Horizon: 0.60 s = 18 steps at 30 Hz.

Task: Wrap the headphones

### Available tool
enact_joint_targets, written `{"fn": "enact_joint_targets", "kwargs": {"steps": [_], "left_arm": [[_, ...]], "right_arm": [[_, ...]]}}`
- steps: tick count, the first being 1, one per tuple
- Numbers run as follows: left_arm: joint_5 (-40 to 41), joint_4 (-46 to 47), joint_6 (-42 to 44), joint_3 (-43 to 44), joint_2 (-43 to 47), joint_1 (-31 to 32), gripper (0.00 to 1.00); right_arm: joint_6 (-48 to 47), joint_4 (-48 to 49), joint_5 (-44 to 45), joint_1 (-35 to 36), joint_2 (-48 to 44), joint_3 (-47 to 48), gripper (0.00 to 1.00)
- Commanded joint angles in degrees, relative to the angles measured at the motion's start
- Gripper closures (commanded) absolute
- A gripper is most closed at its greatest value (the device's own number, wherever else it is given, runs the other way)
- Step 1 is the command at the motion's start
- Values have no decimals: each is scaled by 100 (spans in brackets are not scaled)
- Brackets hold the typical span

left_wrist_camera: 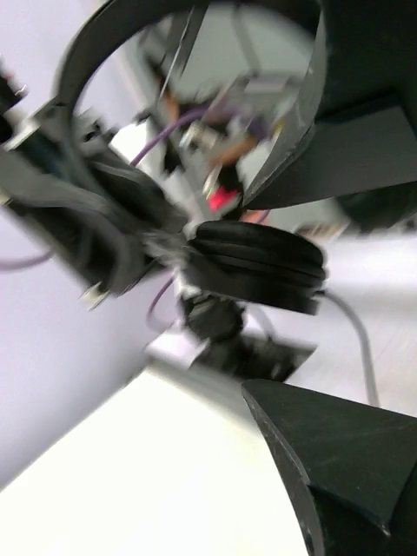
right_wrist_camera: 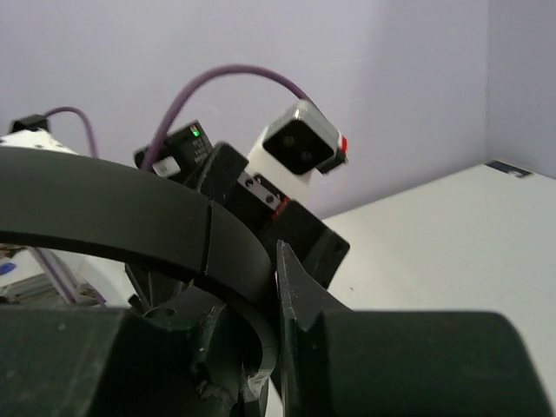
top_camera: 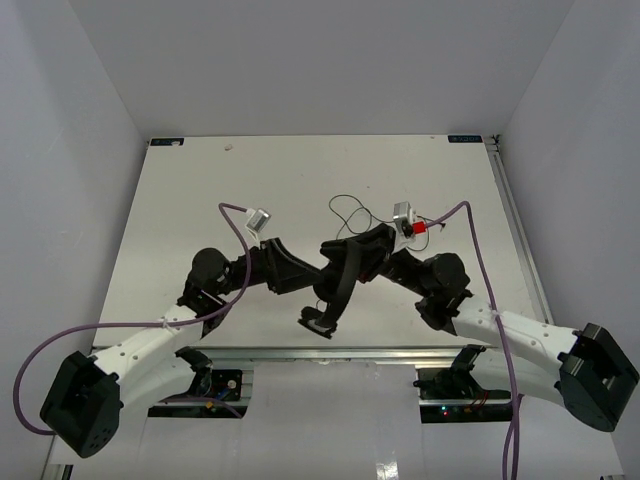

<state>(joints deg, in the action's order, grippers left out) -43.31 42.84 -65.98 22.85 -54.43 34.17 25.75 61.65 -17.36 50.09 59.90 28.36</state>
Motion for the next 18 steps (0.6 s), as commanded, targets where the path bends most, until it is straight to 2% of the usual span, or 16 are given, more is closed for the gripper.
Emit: {"fn": "enact_joint_targets", "kwargs": {"steps": [1, 3, 6, 10, 14, 18], "left_arm": [[1906, -3630, 2227, 1093, 392, 2, 5], [2489, -4429, 2608, 1360, 451, 2, 3], [3236, -5141, 2926, 1717, 447, 2, 3], [3938, -6006, 3605, 2607, 217, 2, 12], [4581, -6851, 4119, 3379, 35, 2, 17], [4665, -7039, 4468, 3702, 101, 10, 20]], "right_arm": [[-797, -2184, 1017, -76, -685, 287, 92], [-972, -3227, 1460, -101, -847, 437, 92], [-1028, -4595, 2257, -127, -959, 764, 92], [-989, -5849, 2721, -131, -802, 1061, 92], [-731, -6488, 3035, -131, -581, 1038, 92], [-640, -6654, 3285, -135, -283, 967, 92]]}}
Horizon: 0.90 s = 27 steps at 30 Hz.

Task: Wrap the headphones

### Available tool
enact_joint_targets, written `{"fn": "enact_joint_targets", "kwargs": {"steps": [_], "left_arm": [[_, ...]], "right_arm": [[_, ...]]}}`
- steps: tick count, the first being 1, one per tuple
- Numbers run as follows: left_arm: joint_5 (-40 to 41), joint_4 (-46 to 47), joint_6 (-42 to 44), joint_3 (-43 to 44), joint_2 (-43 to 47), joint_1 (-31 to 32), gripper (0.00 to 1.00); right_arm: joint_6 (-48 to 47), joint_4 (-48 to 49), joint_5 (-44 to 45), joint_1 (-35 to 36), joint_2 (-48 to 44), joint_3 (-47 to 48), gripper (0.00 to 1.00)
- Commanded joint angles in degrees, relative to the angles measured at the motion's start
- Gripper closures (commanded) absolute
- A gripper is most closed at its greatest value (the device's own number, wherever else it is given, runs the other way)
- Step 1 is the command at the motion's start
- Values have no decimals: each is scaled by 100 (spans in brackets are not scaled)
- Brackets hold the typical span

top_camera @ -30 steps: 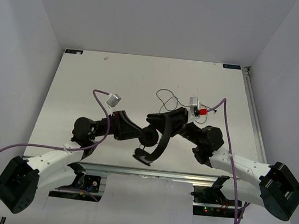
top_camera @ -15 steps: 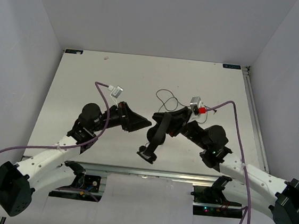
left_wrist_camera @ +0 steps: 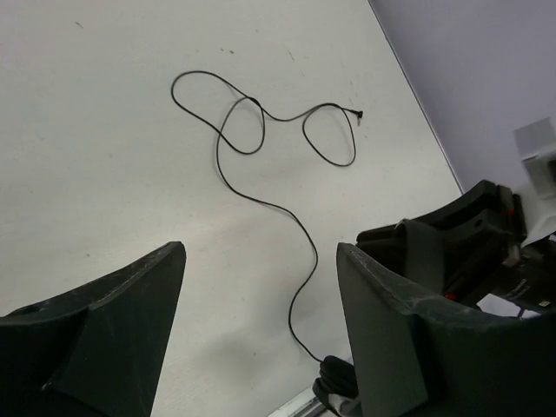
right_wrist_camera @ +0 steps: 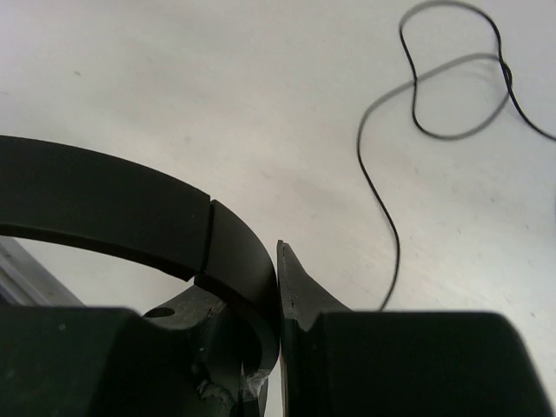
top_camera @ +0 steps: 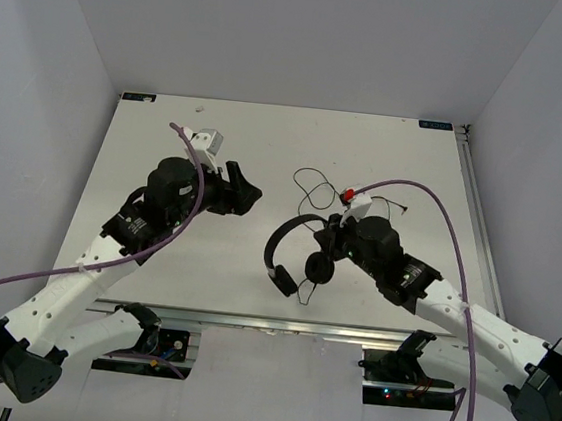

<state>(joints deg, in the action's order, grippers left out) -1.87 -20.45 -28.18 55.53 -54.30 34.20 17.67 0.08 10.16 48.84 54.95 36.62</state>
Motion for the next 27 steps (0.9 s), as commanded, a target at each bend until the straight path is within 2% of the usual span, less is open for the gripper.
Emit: {"fn": "enact_joint_targets", "kwargs": {"steps": [1, 5, 8, 12, 16, 19, 27], "left_arm": [[435, -733, 810, 486, 100, 8, 20], [-198, -798, 1098, 535, -55, 44, 20], [-146, -777, 1203, 448, -246, 203, 21], [564, -790, 1265, 495, -763, 729, 22], [1504, -785, 1414, 915, -1515, 1776, 22], [1979, -794, 1554, 1106, -1804, 2235, 21], [2889, -597, 2017, 1267, -2199, 2958, 24]], "right_arm": [[180, -532, 565, -14, 303, 156, 92], [186, -658, 568, -15, 588, 242, 92], [222, -657, 630, -7, 640, 184, 92], [289, -640, 707, -9, 732, 140, 92], [331, -640, 806, -12, 953, 222, 92], [361, -647, 854, -9, 1036, 261, 92], [455, -640, 911, -13, 962, 182, 92]]}}
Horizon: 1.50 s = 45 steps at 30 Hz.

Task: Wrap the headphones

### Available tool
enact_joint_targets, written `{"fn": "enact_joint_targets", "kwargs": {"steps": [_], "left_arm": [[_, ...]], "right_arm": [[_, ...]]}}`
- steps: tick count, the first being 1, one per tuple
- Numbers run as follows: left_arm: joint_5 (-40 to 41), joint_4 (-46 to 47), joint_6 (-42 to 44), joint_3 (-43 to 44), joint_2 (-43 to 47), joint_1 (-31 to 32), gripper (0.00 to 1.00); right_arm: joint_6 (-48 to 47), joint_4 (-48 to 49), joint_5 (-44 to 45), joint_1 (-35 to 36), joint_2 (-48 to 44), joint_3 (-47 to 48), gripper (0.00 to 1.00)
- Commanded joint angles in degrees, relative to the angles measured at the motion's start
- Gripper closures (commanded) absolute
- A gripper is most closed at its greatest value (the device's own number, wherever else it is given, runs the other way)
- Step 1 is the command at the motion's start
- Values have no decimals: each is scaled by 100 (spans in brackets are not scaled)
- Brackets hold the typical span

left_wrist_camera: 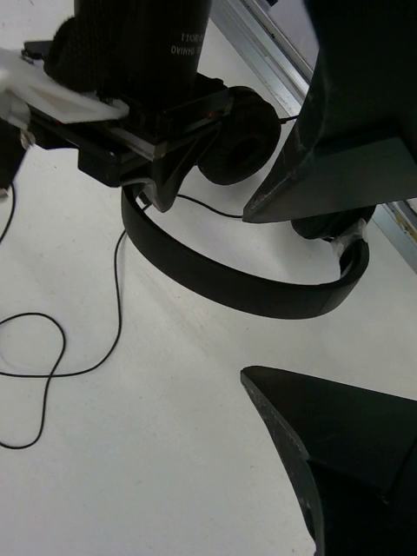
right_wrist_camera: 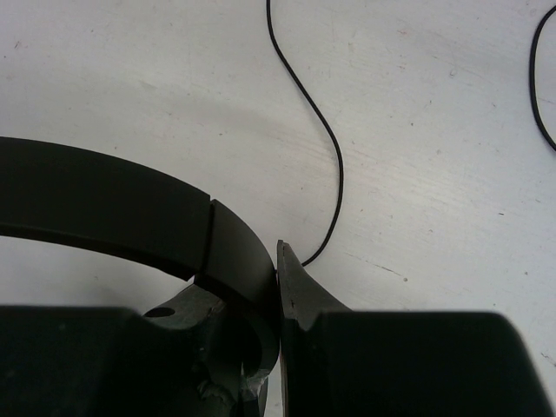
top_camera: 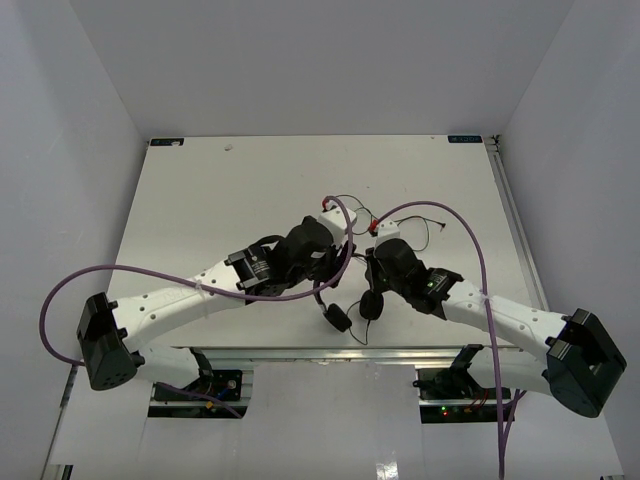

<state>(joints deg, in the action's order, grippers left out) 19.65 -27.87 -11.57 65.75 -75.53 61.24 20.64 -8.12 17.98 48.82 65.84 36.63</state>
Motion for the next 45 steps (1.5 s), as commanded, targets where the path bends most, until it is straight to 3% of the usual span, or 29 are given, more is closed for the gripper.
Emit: {"fn": "enact_joint_targets", "kwargs": {"steps": [1, 10, 18, 28, 31, 37, 38, 41, 45], "left_arm": [[827, 152, 417, 241, -136, 294, 25], [1226, 549, 853, 58, -383, 398, 35], [1227, 1119, 1328, -147, -443, 399, 39], [1415, 1156, 1342, -106, -716, 417, 50], [1520, 1143, 1329, -119, -748, 428, 59], [1622, 1090, 1254, -150, -805, 442, 91], [1631, 1081, 1244, -158, -823, 442, 97], [1656, 1020, 1201, -132, -849, 442, 100], [1732, 919, 938, -154, -818, 442, 100]], "right_arm": [[166, 179, 129, -13, -149, 176, 92], [204, 179, 2, -13, -363, 134, 92], [212, 198, -185, -5, -410, 117, 92], [278, 210, -172, -11, -416, 145, 92], [296, 201, -172, -13, -428, 169, 92], [335, 196, -198, -13, -423, 266, 92], [335, 196, -207, -13, -423, 284, 91], [344, 188, -233, -13, -414, 346, 83], [313, 188, -282, -13, -445, 464, 52]]}}
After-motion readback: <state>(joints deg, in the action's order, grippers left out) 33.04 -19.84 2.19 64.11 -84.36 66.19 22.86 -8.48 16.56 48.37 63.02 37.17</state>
